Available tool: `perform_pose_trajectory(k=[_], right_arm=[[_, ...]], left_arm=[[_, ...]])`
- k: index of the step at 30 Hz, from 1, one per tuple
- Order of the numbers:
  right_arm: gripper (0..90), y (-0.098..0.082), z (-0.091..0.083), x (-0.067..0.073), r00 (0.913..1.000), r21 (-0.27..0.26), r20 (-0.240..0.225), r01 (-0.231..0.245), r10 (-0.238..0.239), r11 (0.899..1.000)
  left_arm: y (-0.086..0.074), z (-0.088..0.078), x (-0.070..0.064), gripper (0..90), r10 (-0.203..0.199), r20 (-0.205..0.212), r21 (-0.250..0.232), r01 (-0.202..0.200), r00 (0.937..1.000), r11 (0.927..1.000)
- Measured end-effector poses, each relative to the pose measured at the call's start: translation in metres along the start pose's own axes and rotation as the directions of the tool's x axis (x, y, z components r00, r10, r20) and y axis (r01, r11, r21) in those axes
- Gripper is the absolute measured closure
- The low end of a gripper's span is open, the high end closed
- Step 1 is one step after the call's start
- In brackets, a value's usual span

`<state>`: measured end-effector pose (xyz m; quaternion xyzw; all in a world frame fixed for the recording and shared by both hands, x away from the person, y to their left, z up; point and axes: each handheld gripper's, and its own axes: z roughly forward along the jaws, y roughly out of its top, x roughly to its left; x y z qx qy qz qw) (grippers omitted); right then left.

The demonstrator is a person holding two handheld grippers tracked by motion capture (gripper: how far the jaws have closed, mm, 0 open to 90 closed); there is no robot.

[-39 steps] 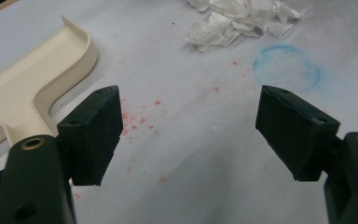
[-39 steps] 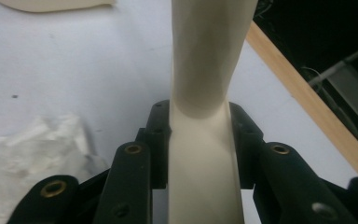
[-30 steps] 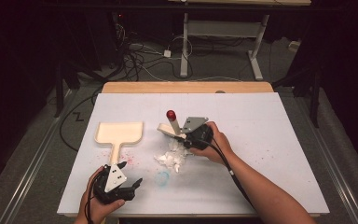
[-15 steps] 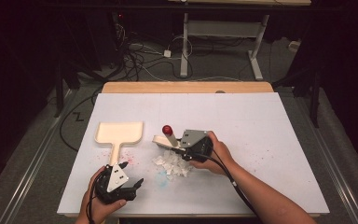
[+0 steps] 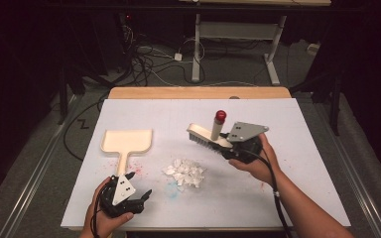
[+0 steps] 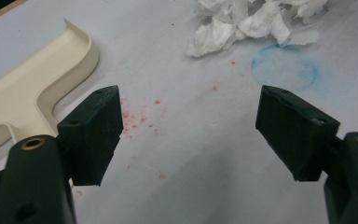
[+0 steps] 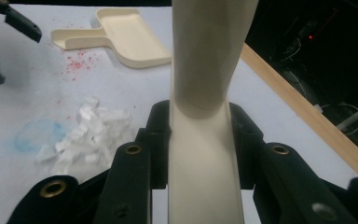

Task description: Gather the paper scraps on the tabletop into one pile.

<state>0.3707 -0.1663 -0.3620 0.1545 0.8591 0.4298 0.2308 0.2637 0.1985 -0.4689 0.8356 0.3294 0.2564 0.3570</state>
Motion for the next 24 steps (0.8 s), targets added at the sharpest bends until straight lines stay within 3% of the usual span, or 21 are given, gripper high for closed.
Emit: perform_pose_trajectory(k=[6,11,17,20,22,24], right_arm=[[67.7,-0.023,-0.045,-0.005,0.9973,0.047,-0.026,-0.068,0.069,0.997],[67.7,-0.047,-0.077,-0.005,0.9945,0.106,-0.066,-0.074,0.081,0.992],[67.6,-0.076,-0.104,-0.004,0.9840,0.209,-0.120,-0.105,0.132,0.972],[67.6,-0.087,-0.108,-0.008,0.9648,0.271,-0.193,-0.122,0.178,0.955],[67.6,-0.092,-0.103,-0.012,0.9459,0.312,-0.243,-0.134,0.216,0.941],[67.6,-0.095,-0.094,-0.016,0.9405,0.357,-0.260,-0.117,0.219,0.927]], left_arm=[[0.002,0.001,0.000,21.8,0.020,0.000,-0.005,-0.020,0.9998,0.9998],[0.003,0.003,-0.001,21.8,0.009,0.007,0.006,-0.009,0.9999,0.9999],[0.005,0.006,-0.002,21.8,0.029,0.008,0.008,-0.029,0.9995,0.9995],[0.006,0.008,-0.003,21.8,0.032,0.013,0.012,-0.033,0.9994,0.9994],[0.007,0.009,-0.003,21.8,0.034,0.017,0.015,-0.035,0.9993,0.9993],[0.007,0.010,-0.004,21.8,0.041,0.021,0.017,-0.041,0.9990,0.9990]])
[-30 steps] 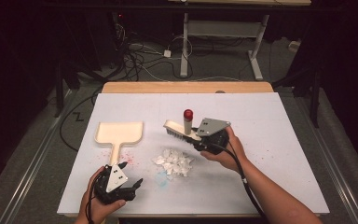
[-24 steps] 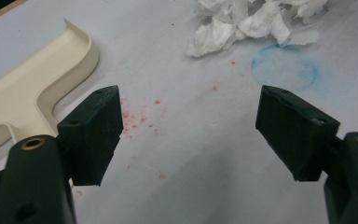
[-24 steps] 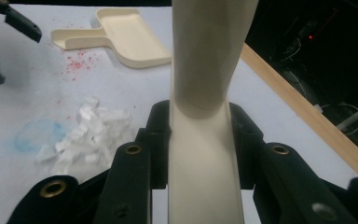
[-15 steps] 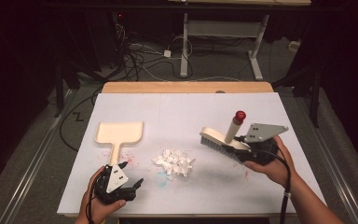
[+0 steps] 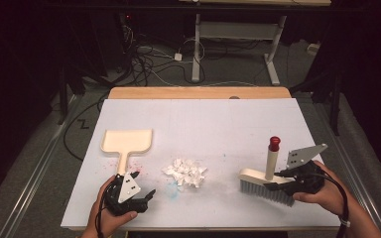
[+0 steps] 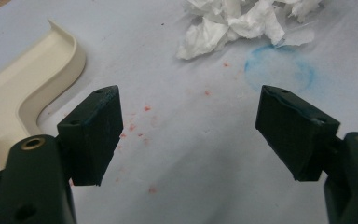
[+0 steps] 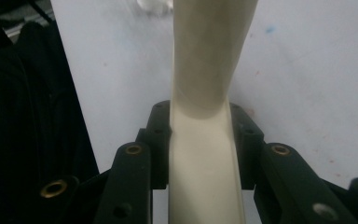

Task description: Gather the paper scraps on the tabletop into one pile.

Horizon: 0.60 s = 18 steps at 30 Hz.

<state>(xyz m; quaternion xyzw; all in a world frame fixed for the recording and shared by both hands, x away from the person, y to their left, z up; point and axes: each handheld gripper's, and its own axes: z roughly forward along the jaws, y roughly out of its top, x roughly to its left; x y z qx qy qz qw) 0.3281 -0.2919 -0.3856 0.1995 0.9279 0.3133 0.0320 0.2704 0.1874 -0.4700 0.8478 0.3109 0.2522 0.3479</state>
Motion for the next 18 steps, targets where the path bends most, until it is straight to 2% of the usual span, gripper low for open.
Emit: perform_pose_trajectory(k=[3,4,6,8,11,12,13,14,15,16,18], right_arm=[[67.5,0.005,0.011,-0.015,0.9997,0.025,-0.009,-0.025,0.025,0.999],[67.2,0.007,0.013,-0.020,0.9993,0.026,0.003,-0.037,0.037,0.999],[62.7,0.012,0.017,-0.031,0.9983,0.032,0.029,-0.051,0.050,0.998],[58.3,0.018,0.020,-0.038,0.9940,0.045,0.081,-0.077,0.073,0.996],[50.8,0.026,0.026,-0.049,0.9872,0.055,0.143,-0.078,0.069,0.995],[49.2,0.028,0.028,-0.050,0.9795,0.060,0.184,-0.095,0.082,0.994],[49.6,0.029,0.030,-0.052,0.9713,0.042,0.225,-0.089,0.078,0.995],[46.0,0.030,0.029,-0.054,0.9592,0.023,0.271,-0.089,0.080,0.996],[46.6,0.029,0.028,-0.055,0.9453,0.003,0.314,-0.093,0.087,0.996],[44.4,0.028,0.026,-0.055,0.9350,-0.038,0.343,-0.083,0.091,0.996],[41.1,0.024,0.020,-0.051,0.9136,-0.145,0.388,-0.069,0.121,0.987]], left_arm=[[0.000,0.002,-0.001,21.8,-0.004,0.011,0.014,0.003,0.9999,0.9999],[0.000,0.002,-0.001,21.8,-0.001,0.011,0.019,0.001,0.9999,0.9998],[0.000,0.003,-0.001,21.8,-0.001,0.017,0.019,0.000,0.9999,0.9998],[-0.001,0.003,0.000,21.8,-0.001,0.017,0.021,0.001,0.9998,0.9998],[-0.001,0.004,0.000,21.8,-0.001,0.019,0.025,0.001,0.9998,0.9997],[-0.001,0.004,0.000,21.8,-0.002,0.019,0.023,0.002,0.9998,0.9997],[-0.001,0.003,0.000,21.8,-0.003,0.019,0.021,0.002,0.9998,0.9998],[-0.001,0.003,0.001,21.8,-0.006,0.018,0.018,0.006,0.9998,0.9998],[-0.001,0.003,0.001,21.8,-0.010,0.019,0.016,0.010,0.9998,0.9998],[-0.001,0.003,0.002,21.8,-0.012,0.019,0.015,0.012,0.9998,0.9998],[-0.001,0.004,0.004,21.8,-0.005,0.010,0.012,0.005,0.9999,0.9999]])
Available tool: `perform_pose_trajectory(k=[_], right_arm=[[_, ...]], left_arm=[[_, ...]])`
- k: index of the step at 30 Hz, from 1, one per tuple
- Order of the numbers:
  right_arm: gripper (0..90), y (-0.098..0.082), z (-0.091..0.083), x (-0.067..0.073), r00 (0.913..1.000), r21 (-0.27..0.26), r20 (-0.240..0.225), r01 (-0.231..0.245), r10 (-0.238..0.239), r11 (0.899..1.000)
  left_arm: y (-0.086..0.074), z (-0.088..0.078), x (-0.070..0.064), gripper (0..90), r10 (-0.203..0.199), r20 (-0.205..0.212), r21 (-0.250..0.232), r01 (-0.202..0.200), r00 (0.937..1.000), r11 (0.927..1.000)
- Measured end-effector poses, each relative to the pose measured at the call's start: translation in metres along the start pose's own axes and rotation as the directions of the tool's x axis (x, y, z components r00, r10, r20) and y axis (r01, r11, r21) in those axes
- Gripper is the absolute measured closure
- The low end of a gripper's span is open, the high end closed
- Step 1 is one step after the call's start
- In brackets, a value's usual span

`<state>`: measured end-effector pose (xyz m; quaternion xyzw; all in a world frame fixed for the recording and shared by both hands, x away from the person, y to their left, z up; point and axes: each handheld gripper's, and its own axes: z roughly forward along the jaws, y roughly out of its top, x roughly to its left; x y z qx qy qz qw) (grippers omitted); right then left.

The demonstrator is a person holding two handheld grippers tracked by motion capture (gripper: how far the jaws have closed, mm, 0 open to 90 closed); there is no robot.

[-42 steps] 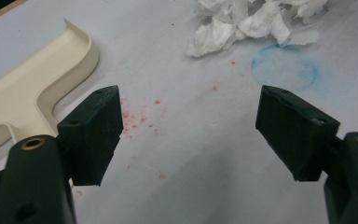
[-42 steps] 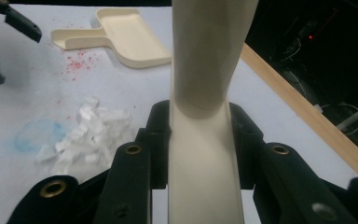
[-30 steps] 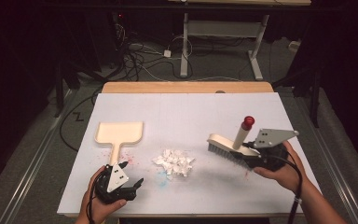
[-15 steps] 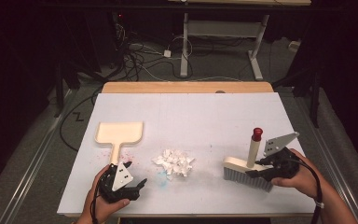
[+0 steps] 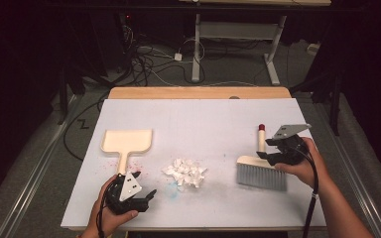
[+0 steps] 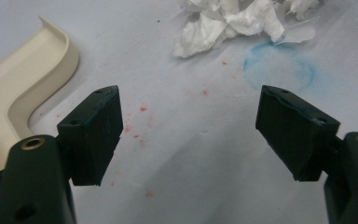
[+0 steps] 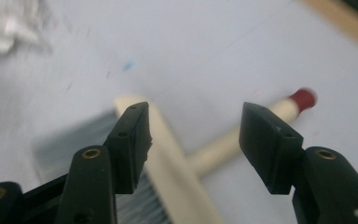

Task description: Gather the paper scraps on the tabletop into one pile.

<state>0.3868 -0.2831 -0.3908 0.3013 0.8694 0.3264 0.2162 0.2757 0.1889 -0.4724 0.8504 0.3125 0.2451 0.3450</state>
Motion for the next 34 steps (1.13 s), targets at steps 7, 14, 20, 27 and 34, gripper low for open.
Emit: perform_pose_trajectory(k=[7,14,20,27,34], right_arm=[[29.7,-0.033,-0.028,0.032,0.9939,-0.267,0.110,0.026,0.004,0.963],[19.9,-0.072,-0.051,0.059,0.9778,-0.332,0.200,0.009,0.061,0.943],[18.8,-0.080,-0.062,0.061,0.9718,-0.361,0.213,-0.017,0.101,0.932],[18.6,-0.083,-0.058,0.057,0.9662,-0.332,0.243,-0.002,0.087,0.943],[18.8,-0.083,-0.057,0.051,0.9617,-0.337,0.254,-0.012,0.103,0.941]], left_arm=[[-0.002,-0.005,-0.003,21.7,0.005,-0.017,-0.013,-0.005,0.9998,0.9999],[-0.001,-0.010,-0.005,19.3,0.005,-0.031,-0.029,-0.006,0.9995,0.9996],[0.002,-0.005,-0.005,17.7,0.018,-0.037,-0.022,-0.019,0.9992,0.9996],[0.002,-0.005,-0.006,17.2,0.014,-0.044,-0.022,-0.015,0.9989,0.9996],[0.002,-0.003,-0.006,17.2,0.009,-0.047,-0.012,-0.010,0.9989,0.9999]])
